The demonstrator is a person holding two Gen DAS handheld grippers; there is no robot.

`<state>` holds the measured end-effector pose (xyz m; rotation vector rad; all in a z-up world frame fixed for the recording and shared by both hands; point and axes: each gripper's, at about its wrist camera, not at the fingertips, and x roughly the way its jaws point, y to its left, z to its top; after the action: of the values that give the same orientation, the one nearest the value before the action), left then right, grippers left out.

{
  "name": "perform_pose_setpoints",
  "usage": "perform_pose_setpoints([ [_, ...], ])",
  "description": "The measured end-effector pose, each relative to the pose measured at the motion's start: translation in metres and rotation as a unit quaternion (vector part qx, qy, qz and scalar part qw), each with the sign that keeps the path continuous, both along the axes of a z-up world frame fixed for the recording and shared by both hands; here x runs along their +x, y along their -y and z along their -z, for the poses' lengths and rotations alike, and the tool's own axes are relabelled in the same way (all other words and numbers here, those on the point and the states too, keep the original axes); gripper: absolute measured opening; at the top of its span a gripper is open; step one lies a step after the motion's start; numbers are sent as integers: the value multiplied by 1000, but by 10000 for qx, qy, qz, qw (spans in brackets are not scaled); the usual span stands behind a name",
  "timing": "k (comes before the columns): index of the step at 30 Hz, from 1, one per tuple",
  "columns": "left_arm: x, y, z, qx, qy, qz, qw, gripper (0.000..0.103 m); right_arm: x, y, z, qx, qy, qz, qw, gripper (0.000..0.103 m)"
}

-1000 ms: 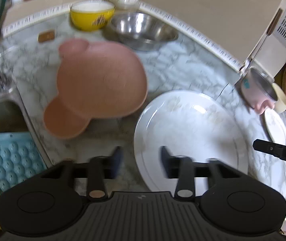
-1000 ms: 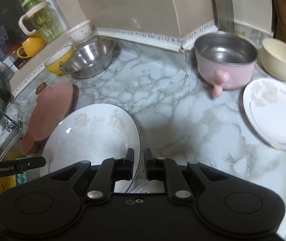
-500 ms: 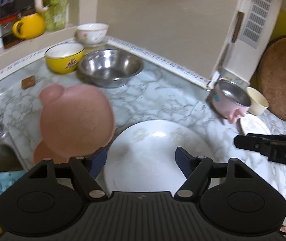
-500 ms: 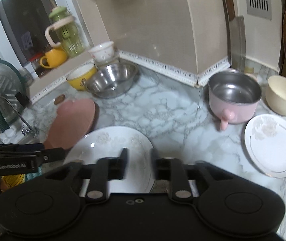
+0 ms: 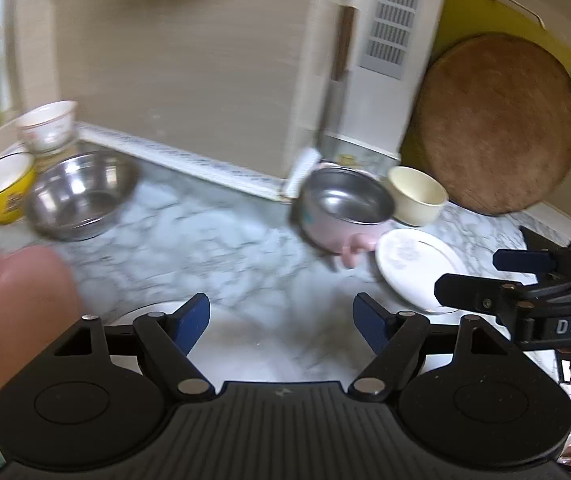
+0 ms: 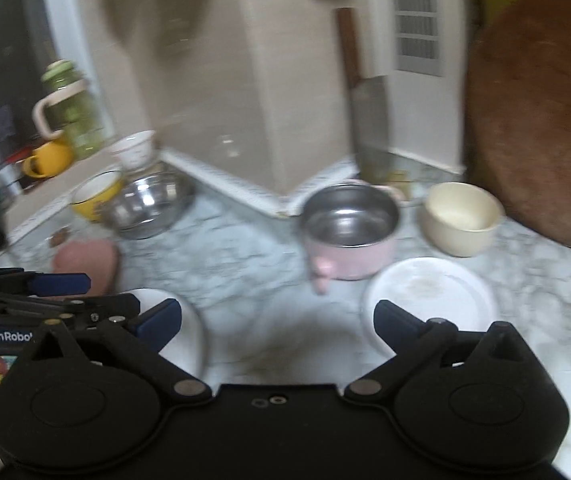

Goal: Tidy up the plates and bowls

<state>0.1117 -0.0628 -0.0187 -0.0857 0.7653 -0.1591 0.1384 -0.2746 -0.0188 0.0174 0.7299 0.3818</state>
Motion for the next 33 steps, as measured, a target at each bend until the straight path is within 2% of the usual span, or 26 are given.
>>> perform_pose_setpoints([
  [6, 29, 49, 9, 248, 38, 316, 9992, 78, 15, 41, 5, -308, 50, 524, 9981, 103],
  [16, 81, 105, 38, 332, -337, 189, 9987, 78, 52, 94, 25, -687, 50, 1008, 9925, 102],
  [25, 116, 139, 70, 416, -699, -6, 9967, 78, 96, 122, 54, -980, -161, 1170, 9882, 100],
  [33, 129, 153, 94, 375, -938, -141, 9948, 78, 125, 134, 80, -980, -591, 891, 9894, 97],
])
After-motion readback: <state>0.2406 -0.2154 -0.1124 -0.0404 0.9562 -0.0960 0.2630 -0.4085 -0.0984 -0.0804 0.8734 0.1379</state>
